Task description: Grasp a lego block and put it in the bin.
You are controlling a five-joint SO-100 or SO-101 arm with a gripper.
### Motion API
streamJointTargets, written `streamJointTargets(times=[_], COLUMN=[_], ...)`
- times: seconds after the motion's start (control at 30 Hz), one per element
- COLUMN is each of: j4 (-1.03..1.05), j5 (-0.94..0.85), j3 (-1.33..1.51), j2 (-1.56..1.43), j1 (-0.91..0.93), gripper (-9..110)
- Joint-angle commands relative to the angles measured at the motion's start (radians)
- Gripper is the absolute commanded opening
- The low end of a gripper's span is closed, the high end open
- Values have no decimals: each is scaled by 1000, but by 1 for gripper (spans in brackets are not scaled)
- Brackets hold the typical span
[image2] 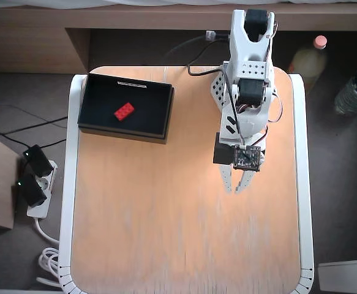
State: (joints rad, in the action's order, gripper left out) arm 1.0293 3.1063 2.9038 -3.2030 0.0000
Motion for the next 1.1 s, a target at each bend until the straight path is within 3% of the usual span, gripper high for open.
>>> streamJointTargets(times=[0.0, 0.7, 1.07], j4=[-40, -40, 287], j5=[-6, -95, -98], j3=[26, 270, 270], j2=[-69, -94, -94], j1=[-14, -5, -2], gripper=[0, 0, 0])
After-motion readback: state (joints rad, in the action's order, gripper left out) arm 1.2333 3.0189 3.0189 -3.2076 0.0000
